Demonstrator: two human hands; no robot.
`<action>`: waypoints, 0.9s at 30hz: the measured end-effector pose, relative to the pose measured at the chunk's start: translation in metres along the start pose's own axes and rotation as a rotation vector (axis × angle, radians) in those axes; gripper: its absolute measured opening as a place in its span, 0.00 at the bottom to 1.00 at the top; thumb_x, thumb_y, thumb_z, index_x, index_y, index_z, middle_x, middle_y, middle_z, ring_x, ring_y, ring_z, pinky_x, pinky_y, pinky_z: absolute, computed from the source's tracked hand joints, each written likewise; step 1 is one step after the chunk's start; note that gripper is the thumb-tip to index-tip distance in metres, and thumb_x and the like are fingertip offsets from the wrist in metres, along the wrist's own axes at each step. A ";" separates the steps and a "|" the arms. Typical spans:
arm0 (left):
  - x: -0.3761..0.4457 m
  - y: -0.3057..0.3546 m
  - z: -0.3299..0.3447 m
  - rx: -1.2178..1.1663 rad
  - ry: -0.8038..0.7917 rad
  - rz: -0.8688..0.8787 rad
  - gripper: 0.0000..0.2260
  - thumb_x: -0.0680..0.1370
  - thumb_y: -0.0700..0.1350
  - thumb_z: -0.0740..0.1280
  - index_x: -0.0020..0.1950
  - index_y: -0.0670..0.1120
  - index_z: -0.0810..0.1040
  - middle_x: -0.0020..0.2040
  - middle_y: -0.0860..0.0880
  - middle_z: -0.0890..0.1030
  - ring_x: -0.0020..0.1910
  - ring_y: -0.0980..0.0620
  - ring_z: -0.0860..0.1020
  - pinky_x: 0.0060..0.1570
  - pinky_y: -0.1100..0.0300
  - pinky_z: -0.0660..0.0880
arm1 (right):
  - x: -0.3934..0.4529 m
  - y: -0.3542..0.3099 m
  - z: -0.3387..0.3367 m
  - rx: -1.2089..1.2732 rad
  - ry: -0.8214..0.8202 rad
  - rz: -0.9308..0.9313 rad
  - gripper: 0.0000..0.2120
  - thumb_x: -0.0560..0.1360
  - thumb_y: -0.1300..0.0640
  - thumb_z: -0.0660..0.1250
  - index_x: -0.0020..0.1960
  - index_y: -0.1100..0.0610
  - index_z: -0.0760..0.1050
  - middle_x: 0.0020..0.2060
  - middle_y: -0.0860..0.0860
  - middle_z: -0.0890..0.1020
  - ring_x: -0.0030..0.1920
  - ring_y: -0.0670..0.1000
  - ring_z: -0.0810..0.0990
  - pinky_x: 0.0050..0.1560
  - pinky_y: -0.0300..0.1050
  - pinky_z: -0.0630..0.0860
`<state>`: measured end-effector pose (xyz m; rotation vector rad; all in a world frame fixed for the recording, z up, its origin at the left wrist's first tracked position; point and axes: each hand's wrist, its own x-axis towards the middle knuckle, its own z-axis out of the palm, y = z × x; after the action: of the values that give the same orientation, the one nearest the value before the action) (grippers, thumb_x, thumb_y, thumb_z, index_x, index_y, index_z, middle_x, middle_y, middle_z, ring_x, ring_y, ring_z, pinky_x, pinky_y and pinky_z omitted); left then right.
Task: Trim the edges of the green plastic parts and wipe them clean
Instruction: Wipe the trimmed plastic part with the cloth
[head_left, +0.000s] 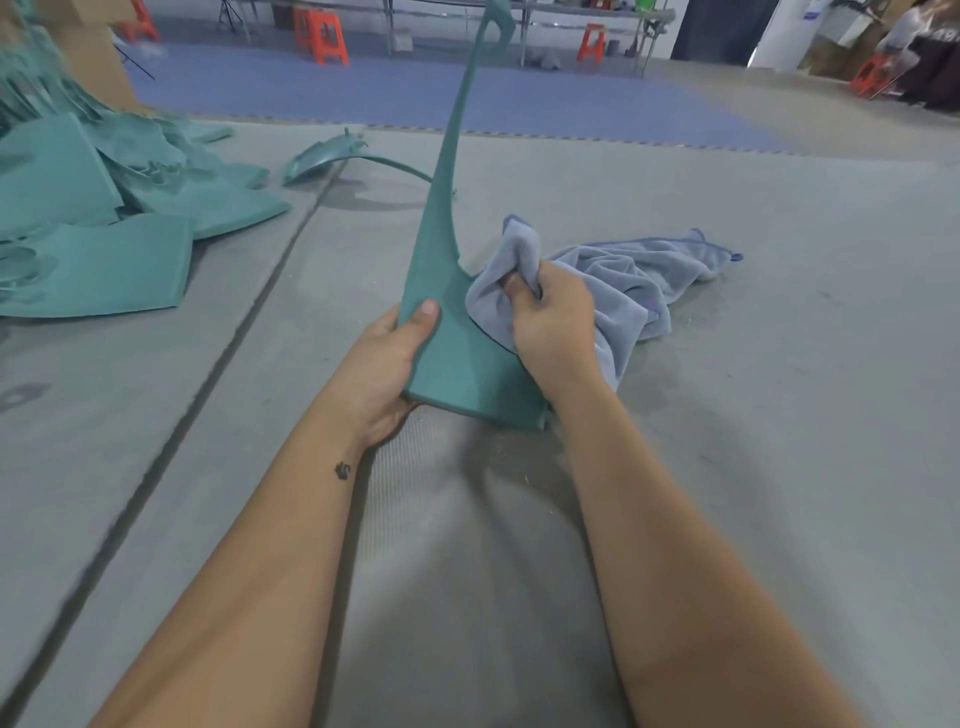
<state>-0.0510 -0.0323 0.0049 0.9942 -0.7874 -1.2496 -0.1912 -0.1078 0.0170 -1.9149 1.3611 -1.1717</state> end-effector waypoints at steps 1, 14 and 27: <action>0.000 0.000 0.000 -0.005 0.005 0.005 0.11 0.83 0.45 0.58 0.60 0.44 0.77 0.50 0.47 0.85 0.47 0.49 0.84 0.42 0.56 0.81 | 0.000 -0.001 -0.003 0.037 -0.051 -0.014 0.18 0.82 0.55 0.60 0.33 0.51 0.65 0.28 0.42 0.67 0.28 0.41 0.66 0.32 0.34 0.65; -0.003 0.001 0.001 -0.050 -0.006 -0.037 0.14 0.83 0.45 0.58 0.64 0.41 0.75 0.53 0.45 0.84 0.49 0.49 0.83 0.47 0.57 0.81 | -0.005 -0.001 -0.007 0.047 -0.027 0.008 0.21 0.80 0.52 0.64 0.31 0.53 0.61 0.24 0.43 0.63 0.26 0.42 0.62 0.27 0.33 0.62; -0.005 0.005 0.001 -0.164 0.054 0.013 0.12 0.83 0.45 0.58 0.60 0.43 0.77 0.52 0.45 0.84 0.49 0.48 0.84 0.44 0.54 0.81 | -0.017 -0.006 -0.007 0.359 0.319 0.131 0.17 0.79 0.50 0.64 0.32 0.50 0.67 0.23 0.41 0.70 0.25 0.39 0.69 0.28 0.28 0.65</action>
<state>-0.0513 -0.0273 0.0103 0.8845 -0.6373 -1.2503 -0.1961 -0.0892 0.0191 -1.4120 1.2998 -1.5812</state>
